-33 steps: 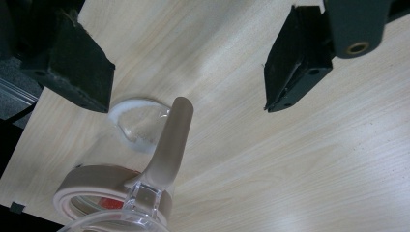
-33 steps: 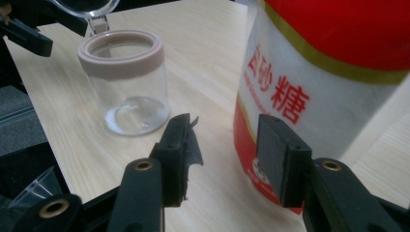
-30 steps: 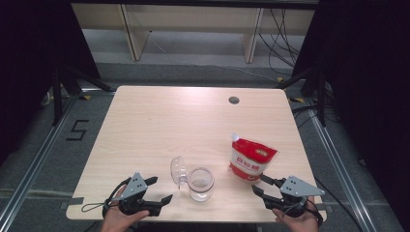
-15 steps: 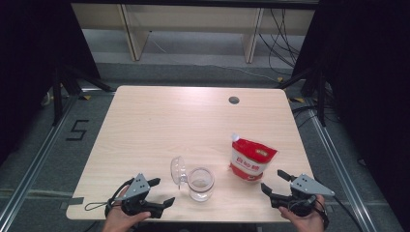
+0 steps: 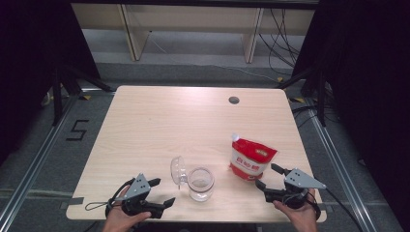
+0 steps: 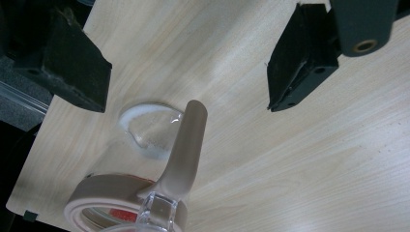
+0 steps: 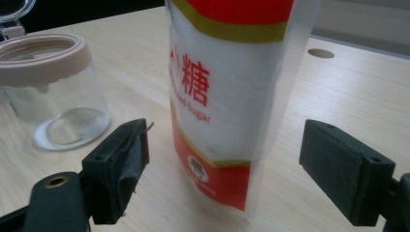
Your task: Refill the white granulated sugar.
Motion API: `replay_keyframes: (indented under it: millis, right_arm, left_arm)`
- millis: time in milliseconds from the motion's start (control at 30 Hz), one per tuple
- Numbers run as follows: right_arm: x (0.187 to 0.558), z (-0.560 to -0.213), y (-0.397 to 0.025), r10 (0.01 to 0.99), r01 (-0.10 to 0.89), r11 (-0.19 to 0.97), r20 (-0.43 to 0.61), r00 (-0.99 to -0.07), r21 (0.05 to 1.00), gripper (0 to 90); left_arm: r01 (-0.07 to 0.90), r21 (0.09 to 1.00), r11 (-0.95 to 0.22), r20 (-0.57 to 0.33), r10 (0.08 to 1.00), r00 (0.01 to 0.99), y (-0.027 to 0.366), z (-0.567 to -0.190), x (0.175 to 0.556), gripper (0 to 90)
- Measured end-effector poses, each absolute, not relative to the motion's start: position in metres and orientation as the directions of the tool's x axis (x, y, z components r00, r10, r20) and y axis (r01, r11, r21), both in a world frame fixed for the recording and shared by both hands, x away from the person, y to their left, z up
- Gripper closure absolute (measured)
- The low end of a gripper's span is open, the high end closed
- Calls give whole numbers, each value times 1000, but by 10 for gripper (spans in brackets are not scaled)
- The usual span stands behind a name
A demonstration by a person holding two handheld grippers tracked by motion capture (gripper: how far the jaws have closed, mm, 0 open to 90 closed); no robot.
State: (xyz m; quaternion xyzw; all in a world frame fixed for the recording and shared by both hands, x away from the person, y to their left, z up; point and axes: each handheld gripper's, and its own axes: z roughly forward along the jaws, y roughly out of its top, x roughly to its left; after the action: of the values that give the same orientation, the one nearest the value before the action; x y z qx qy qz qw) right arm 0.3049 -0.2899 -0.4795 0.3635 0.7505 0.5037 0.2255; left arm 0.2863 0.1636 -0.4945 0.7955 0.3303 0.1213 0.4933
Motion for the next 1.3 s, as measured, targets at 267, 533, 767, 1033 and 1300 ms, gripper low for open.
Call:
replay_keyframes:
  millis: [267,533,767,1033,1300]
  right_arm:
    - [326,-486,-280,741,235,257,-35,-670,937,156]
    - [335,-490,-274,730,239,268,-35,-683,933,158]
    - [340,-492,-272,727,216,267,-49,-685,939,172]
    - [343,-496,-266,715,214,264,-42,-698,941,195]
    - [347,-498,-263,698,195,255,-40,-715,947,231]
  left_arm:
    - [403,865,-298,-132,642,756,163,-495,286,155]
    - [406,855,-323,-113,648,753,164,-495,287,155]
    - [409,867,-283,-140,650,747,162,-494,285,156]
    - [390,866,-311,-113,639,761,164,-494,286,156]
    - [388,868,-311,-115,634,765,164,-495,286,156]
